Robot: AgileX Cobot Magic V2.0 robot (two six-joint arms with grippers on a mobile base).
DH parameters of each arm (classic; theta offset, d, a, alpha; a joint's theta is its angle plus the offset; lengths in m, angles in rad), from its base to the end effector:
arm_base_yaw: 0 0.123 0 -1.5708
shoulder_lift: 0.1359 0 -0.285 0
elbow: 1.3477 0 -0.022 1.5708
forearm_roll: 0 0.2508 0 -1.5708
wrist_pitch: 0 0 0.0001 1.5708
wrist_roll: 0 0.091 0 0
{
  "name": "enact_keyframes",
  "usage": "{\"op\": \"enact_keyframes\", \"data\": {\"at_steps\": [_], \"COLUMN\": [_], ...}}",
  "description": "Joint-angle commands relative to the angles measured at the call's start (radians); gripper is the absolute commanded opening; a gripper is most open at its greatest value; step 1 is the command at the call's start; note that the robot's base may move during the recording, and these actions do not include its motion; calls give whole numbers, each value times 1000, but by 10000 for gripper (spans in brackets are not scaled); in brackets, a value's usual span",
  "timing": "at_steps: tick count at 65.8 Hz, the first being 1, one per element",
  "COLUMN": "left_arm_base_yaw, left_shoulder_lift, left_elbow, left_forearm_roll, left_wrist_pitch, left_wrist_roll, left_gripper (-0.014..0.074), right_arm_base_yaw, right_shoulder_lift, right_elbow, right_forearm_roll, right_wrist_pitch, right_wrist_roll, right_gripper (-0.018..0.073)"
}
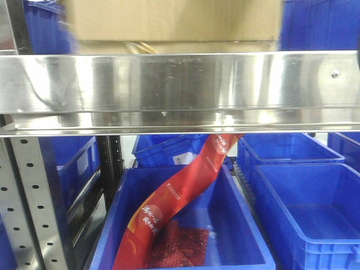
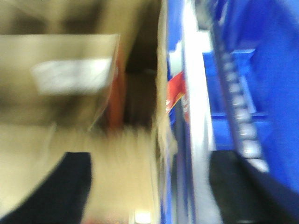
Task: Stack two boxes on right shelf middle
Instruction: 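Push the boxes onto the middle shelf level and open both grippers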
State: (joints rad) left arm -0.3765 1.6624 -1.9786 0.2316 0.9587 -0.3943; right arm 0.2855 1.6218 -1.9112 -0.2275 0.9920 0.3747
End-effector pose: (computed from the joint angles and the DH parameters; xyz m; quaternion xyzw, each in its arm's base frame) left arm 0.3437 -0.1175 0.4731 0.0043 0.8681 -0.0751 0.4907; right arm 0.3422 0.0825 0.4649 0.0279 0.8820 0.0412 0.4687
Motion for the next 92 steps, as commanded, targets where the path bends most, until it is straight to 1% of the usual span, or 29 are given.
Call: {"op": "enact_keyframes", "data": {"at_steps": [1, 2, 3, 4, 7, 9, 10, 11, 12, 13, 14, 18, 25, 33, 40, 45, 51, 55, 60, 64, 69, 72, 80, 92], "left_arm_base_yaw": [-5, -5, -5, -5, -5, -5, -5, -5, -5, -8, -8, -10, -17, -17, -17, -2, 35, 58, 68, 73, 73, 73, 73, 73], "left_shoulder_lift": [-37, -40, -44, -46, -48, -48, -50, -50, -52, -57, -59, -78, -126, -215, -310, -385, -470, -527, -602, -680, -784, -835, -959, -1091], "left_elbow": [-10, -10, -10, -10, -8, -5, 1, 5, 13, 19, 29, 63, 170, 346, 562, 712, 881, 976, 1095, 1188, 1280, 1309, 1373, 1384], "left_forearm_roll": [-1, -1, -1, -1, -1, -17, -24, -34, -52, -70, -82, -123, -125, -121, -121, -136, -143, -149, -157, -157, -157, -157, -157, -157], "left_wrist_pitch": [11, 23, 30, 38, 58, 68, 68, 68, 63, 54, 48, 19, -56, -211, -396, -498, -596, -661, -735, -766, -770, -765, -760, -774], "left_wrist_roll": [2, 2, 2, 2, 8, 29, 48, 62, 84, 99, 124, 154, 154, 154, 148, 144, 102, 102, 102, 102, 102, 102, 102, 102], "left_gripper": [405, 388, 368, 344, 251, 153, 87, 41, -32, -82, -109, -111, -111, -111, -111, -111, -111, -111, -111, -111, -111, -111, -111, -111], "right_arm_base_yaw": [7, 7, 7, 7, 7, 7, 7, 7, 7, 7, 7, 7, 7, 5, 5, 3, -3, -6, -6, -6, -6, -6, -6, -6], "right_shoulder_lift": [-39, -41, -47, -47, -51, -51, -51, -51, -51, -51, -51, -61, -101, -181, -262, -326, -414, -472, -553, -625, -718, -778, -895, -1030], "right_elbow": [-12, -12, -10, -10, 0, 5, 9, 18, 23, 32, 38, 80, 190, 381, 555, 681, 825, 932, 1056, 1159, 1252, 1295, 1353, 1358], "right_forearm_roll": [-18, -18, -18, -18, -18, -18, -18, -16, -16, -12, -7, -3, -1, 6, 12, 26, 33, 38, 38, 45, 48, 48, 48, 48], "right_wrist_pitch": [31, 36, 44, 48, 57, 61, 61, 61, 61, 59, 55, 19, -105, -298, -430, -535, -647, -742, -846, -897, -899, -894, -887, -894], "right_wrist_roll": [-4, -4, -4, -4, -11, -17, -23, -26, -25, -25, -28, -46, -54, -54, -54, -54, -41, -34, -34, -34, -34, -34, -34, -34], "right_gripper": [293, 272, 224, 211, 106, 37, -17, -56, -114, -152, -167, -163, -163, -163, -163, -163, -163, -163, -163, -163, -163, -163, -163, -163]}}
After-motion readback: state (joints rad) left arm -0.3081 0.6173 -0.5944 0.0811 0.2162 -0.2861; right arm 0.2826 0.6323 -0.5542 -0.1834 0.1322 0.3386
